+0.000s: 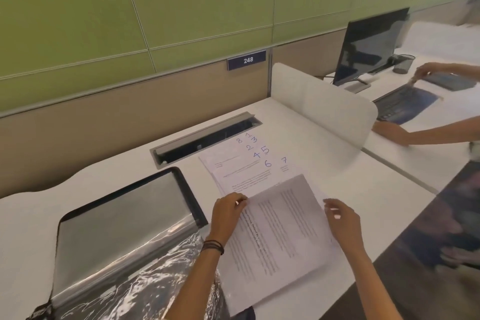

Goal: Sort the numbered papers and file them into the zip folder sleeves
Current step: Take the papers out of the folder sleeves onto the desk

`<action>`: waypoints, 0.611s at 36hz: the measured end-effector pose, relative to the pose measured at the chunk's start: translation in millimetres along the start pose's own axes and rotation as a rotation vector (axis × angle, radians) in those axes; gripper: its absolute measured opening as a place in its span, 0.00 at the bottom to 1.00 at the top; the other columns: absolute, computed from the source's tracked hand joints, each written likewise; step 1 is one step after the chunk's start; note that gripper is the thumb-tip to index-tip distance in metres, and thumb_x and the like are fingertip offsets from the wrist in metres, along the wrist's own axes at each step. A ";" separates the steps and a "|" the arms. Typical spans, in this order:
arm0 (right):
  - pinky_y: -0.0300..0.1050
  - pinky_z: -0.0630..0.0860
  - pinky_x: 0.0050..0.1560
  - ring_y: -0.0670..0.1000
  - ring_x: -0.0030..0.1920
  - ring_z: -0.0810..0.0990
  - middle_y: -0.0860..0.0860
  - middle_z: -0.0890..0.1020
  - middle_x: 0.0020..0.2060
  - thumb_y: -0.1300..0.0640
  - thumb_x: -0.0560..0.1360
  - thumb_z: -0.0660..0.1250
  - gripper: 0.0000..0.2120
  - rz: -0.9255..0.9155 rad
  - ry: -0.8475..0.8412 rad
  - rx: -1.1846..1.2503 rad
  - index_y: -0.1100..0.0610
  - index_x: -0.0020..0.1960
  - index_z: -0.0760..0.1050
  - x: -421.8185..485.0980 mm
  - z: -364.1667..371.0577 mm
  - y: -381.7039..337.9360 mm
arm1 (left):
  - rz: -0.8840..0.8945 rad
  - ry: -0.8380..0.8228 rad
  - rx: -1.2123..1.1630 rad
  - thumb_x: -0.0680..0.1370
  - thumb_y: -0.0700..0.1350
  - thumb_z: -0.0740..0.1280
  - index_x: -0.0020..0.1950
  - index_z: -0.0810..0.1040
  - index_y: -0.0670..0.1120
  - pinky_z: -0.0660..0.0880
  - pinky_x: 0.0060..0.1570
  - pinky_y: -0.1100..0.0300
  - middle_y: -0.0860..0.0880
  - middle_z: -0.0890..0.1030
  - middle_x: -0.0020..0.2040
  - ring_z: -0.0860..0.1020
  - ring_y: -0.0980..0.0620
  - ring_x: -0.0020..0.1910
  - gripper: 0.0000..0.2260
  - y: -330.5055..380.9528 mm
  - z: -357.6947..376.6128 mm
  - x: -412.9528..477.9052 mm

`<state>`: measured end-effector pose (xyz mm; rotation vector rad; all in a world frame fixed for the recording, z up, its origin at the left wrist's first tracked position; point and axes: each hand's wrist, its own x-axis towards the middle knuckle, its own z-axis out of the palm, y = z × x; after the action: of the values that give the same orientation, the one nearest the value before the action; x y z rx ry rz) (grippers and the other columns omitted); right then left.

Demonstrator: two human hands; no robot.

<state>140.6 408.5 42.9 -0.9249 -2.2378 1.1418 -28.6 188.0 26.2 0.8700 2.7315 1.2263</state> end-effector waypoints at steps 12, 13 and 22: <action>0.51 0.67 0.65 0.57 0.64 0.72 0.57 0.74 0.64 0.68 0.76 0.62 0.16 -0.194 0.097 -0.026 0.61 0.62 0.75 3.3 0.0 -18.0 | -0.417 0.135 -0.584 0.79 0.39 0.62 0.50 0.76 0.48 0.74 0.41 0.65 0.46 0.80 0.46 0.78 0.51 0.44 0.05 6.5 0.2 1.5; 0.50 0.67 0.65 0.58 0.64 0.72 0.57 0.74 0.64 0.68 0.76 0.62 0.16 -0.197 0.081 -0.028 0.61 0.62 0.75 2.8 2.2 -16.7 | -0.440 0.093 -0.647 0.79 0.38 0.62 0.51 0.75 0.48 0.76 0.40 0.63 0.44 0.80 0.47 0.78 0.50 0.45 0.06 7.4 4.3 -1.3; 0.39 0.67 0.62 0.54 0.60 0.76 0.54 0.78 0.59 0.67 0.75 0.64 0.14 -0.207 -0.178 -0.017 0.58 0.59 0.76 0.2 28.6 9.3 | -0.555 -0.166 -0.888 0.78 0.34 0.64 0.55 0.72 0.46 0.80 0.41 0.59 0.40 0.80 0.53 0.80 0.46 0.49 0.10 26.1 47.1 -33.6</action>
<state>125.0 397.7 19.4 -0.6006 -2.4225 1.1497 23.6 217.4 5.2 0.0928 1.7559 1.8173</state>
